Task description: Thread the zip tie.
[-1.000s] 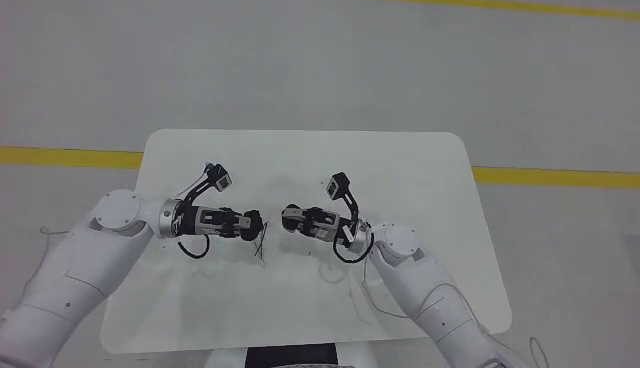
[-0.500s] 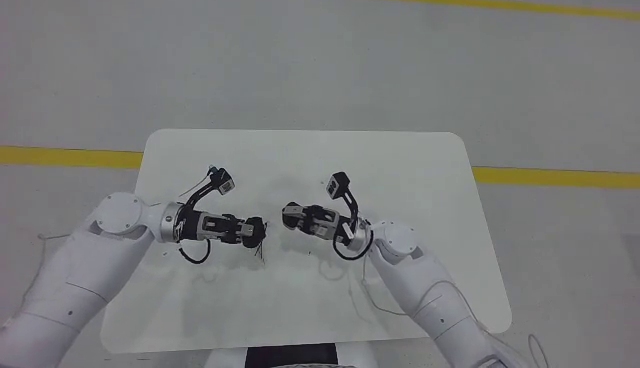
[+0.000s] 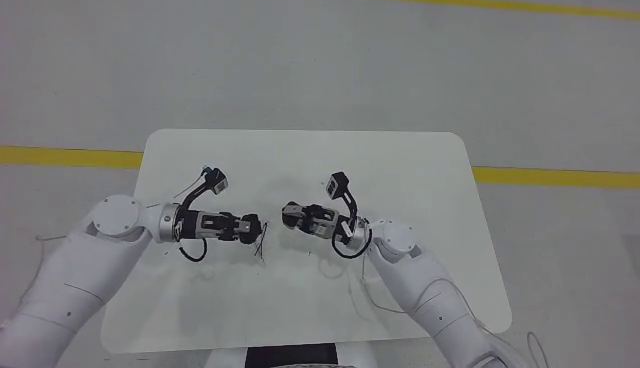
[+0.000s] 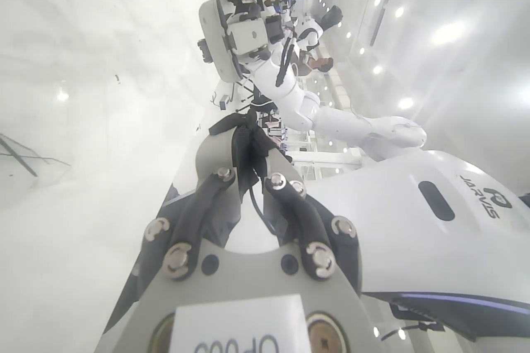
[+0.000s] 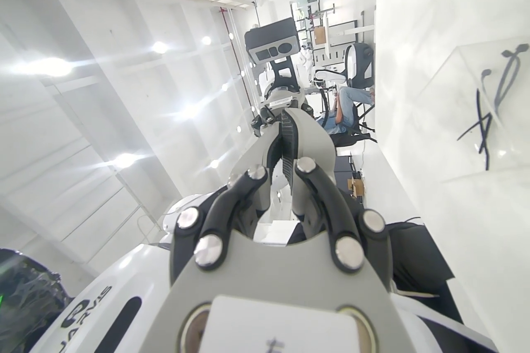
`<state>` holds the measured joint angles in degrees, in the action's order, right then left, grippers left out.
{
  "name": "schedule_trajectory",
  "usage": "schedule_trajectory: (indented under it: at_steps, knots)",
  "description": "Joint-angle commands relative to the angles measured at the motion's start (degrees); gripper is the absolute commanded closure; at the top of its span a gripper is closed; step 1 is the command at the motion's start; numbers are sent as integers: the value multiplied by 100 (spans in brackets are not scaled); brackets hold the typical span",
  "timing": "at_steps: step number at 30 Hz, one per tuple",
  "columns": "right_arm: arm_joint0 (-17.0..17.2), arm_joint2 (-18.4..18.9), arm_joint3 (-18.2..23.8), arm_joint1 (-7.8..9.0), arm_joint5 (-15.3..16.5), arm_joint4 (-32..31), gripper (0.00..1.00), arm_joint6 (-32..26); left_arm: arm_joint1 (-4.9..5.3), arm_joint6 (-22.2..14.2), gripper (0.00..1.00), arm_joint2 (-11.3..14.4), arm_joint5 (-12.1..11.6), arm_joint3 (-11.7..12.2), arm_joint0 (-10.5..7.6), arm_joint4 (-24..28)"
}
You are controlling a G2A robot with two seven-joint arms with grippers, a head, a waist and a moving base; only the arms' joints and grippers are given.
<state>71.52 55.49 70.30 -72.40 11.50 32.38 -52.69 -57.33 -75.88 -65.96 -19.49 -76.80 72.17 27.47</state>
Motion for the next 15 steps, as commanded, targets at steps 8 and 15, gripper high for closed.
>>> schedule_trajectory:
  at_steps: [8, 15]
  knots:
    - [-92, -89, -118, -27, -72, -108, 50, 19, 45, 23, 100, -121, 1, -28, 107, -199]
    - [-92, -89, -118, -27, -72, -108, 0, 19, 45, 23, 100, -121, 1, -28, 107, -199]
